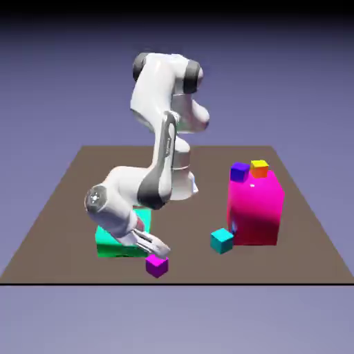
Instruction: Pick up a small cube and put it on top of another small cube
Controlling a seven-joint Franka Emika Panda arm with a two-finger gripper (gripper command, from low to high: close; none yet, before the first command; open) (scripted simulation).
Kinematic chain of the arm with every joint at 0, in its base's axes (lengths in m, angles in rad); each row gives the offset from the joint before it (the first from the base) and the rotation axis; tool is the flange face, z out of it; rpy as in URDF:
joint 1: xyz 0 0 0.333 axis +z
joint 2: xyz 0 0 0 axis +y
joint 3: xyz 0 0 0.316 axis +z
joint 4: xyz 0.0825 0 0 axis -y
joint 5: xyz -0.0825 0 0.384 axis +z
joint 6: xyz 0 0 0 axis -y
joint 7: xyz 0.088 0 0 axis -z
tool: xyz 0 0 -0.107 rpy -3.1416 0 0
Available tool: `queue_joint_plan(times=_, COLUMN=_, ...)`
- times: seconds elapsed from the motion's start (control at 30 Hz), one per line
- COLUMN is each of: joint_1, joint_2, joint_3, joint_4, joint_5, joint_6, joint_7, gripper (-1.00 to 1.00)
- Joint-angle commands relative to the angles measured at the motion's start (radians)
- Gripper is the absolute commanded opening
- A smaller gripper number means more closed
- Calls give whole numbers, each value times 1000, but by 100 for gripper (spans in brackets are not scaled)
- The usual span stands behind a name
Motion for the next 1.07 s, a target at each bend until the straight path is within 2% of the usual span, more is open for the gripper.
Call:
queue_joint_plan(times=0.0, joint_1=4, joint_2=23, joint_3=3, joint_4=-10, joint_5=13, joint_6=18, joint_7=-5, gripper=0)
queue_joint_plan(times=0.1, joint_1=20, joint_2=64, joint_3=24, joint_4=-82, joint_5=47, joint_6=128, joint_7=-31, gripper=0)
queue_joint_plan(times=0.13, joint_1=20, joint_2=64, joint_3=24, joint_4=-82, joint_5=47, joint_6=128, joint_7=-31, gripper=-100)
queue_joint_plan(times=0.3, joint_1=4, joint_2=-12, joint_3=22, joint_4=-19, joint_5=0, joint_6=-1, joint_7=14, gripper=-100)
queue_joint_plan(times=0.7, joint_1=68, joint_2=-373, joint_3=399, joint_4=-453, joint_5=-64, joint_6=163, joint_7=191, gripper=-100)
queue_joint_plan(times=0.77, joint_1=69, joint_2=-375, joint_3=402, joint_4=-456, joint_5=-64, joint_6=164, joint_7=193, gripper=-100)
queue_joint_plan(times=0.9, joint_1=96, joint_2=-295, joint_3=423, joint_4=-538, joint_5=-24, joint_6=329, joint_7=161, gripper=-100)
queue_joint_plan(times=0.93, joint_1=96, joint_2=-294, joint_3=423, joint_4=-538, joint_5=-24, joint_6=329, joint_7=161, gripper=100)
queue_joint_plan(times=1.03, joint_1=82, joint_2=-337, joint_3=412, joint_4=-495, joint_5=-45, joint_6=242, joint_7=177, gripper=100)
